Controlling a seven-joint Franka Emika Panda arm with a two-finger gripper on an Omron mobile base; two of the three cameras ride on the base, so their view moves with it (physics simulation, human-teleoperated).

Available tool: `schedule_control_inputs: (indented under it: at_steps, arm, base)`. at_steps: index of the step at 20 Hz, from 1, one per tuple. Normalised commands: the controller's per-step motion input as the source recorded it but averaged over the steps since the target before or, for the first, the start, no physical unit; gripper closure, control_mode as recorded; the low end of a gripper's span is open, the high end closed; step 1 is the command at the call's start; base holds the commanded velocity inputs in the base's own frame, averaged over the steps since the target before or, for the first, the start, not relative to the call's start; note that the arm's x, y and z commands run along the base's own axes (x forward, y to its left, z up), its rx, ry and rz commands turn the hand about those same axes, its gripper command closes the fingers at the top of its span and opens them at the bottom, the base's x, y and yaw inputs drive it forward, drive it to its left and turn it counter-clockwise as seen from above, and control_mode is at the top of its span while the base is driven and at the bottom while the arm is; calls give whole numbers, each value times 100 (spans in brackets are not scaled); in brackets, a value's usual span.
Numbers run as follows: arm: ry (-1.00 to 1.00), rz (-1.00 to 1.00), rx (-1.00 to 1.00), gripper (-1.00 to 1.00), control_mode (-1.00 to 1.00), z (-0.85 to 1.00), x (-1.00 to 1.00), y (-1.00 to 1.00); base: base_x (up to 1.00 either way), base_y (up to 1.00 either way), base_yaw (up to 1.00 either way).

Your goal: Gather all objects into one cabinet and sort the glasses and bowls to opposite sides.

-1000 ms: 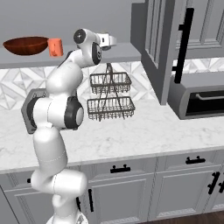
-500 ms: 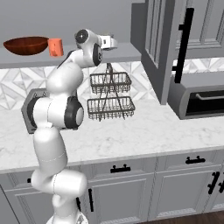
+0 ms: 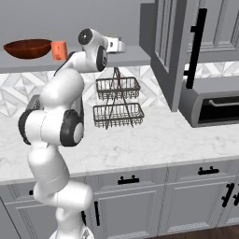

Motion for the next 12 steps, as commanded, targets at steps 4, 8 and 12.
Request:
schedule_control_inputs:
  at_steps: [4,8,12]
  arm:
    - [-29,0,2,-100,-100,0,-100,-10]
    - [-37,0,0,-100,-100,18,-100,0]
    - [-41,0,0,-100,-100,59,-100,0]
  base:
    - [0,0,0]
    - [0,0,0]
    - [0,0,0]
